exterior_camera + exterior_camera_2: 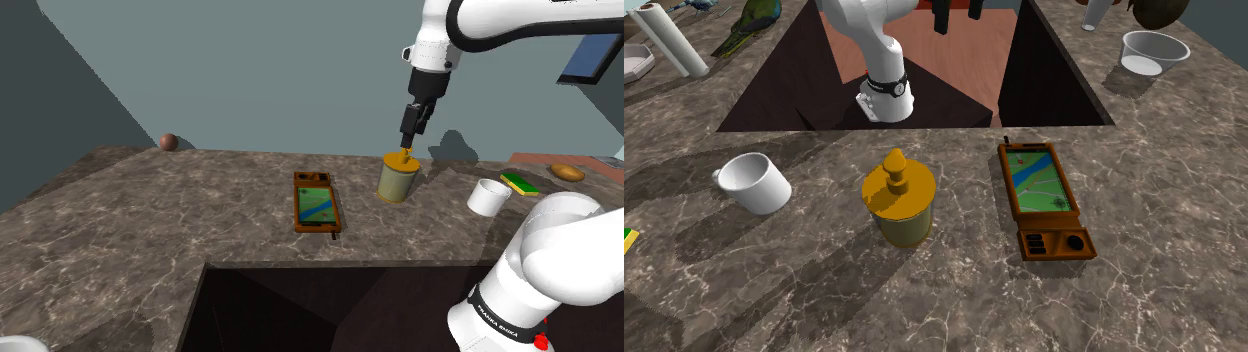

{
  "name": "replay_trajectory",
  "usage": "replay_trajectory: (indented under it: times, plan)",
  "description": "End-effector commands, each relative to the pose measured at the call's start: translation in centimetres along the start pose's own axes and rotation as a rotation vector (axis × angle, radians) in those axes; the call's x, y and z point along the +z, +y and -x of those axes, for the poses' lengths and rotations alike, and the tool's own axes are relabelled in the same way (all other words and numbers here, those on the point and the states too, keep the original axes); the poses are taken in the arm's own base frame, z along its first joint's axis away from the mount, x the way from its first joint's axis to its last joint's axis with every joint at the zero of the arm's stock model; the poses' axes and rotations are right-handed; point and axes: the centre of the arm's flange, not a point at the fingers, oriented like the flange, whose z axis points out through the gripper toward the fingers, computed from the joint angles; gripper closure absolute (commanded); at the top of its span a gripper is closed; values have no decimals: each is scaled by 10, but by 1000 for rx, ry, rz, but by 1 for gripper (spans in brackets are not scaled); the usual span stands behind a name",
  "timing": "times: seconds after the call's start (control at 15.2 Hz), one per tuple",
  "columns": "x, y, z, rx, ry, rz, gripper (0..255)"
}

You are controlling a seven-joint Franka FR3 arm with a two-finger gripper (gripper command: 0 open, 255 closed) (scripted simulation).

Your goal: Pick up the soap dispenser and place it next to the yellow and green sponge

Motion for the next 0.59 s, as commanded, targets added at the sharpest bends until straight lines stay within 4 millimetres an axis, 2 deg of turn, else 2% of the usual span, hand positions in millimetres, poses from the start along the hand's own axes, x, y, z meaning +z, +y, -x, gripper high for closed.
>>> replay_trajectory:
  times: [0.0,0.53]
  plan:
    - [0,0,0,0,0,0,0]
    - [54,83,-16,-47,24,40,0]
